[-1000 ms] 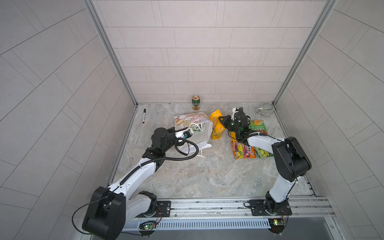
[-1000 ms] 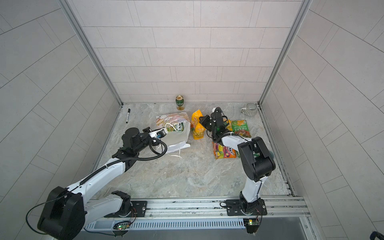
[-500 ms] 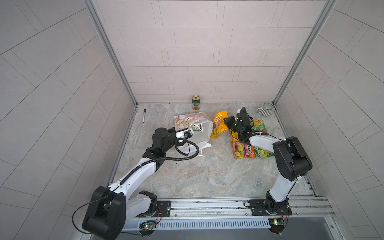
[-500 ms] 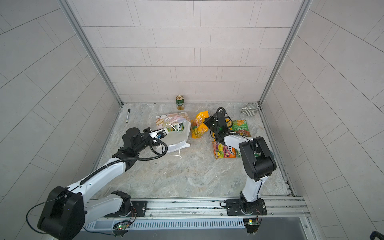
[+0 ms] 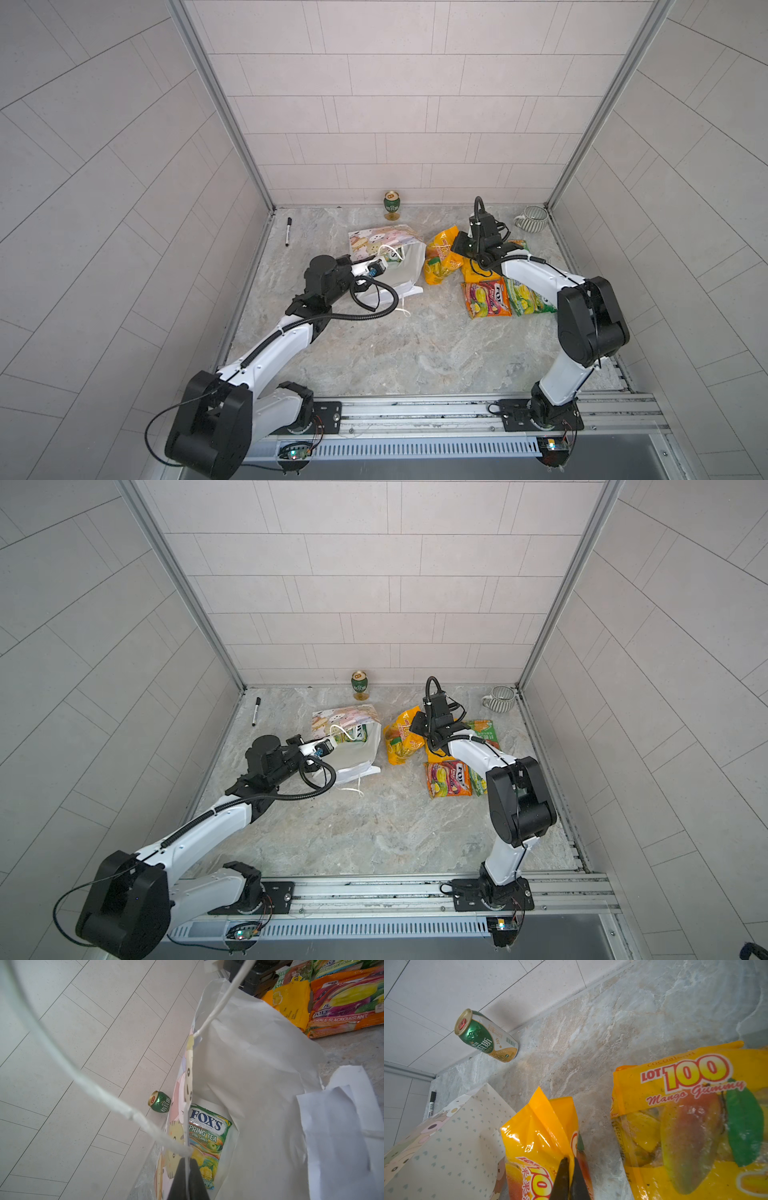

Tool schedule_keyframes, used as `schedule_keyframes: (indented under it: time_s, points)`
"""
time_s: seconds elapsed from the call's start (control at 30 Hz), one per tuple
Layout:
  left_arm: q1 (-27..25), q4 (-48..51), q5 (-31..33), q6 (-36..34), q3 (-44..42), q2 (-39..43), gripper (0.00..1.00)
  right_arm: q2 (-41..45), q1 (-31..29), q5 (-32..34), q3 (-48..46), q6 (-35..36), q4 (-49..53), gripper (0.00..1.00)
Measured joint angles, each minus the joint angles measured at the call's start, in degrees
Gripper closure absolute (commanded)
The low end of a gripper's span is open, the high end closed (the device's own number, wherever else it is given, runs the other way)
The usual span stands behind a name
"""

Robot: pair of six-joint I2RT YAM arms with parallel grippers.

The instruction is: Take the snacks out of the paper bag

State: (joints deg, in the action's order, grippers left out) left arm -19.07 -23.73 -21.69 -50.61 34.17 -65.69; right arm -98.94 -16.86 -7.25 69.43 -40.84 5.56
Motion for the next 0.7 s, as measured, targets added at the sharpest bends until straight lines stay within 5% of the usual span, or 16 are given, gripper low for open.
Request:
schedule_keyframes:
  time_s: [0.7]
  points:
    - [-0.07, -2.03, 2.69, -0.68, 0.0, -0.46, 0.99, -2.67, -1.44, -2.69, -0.5, -6.23, -2.97, 0.88]
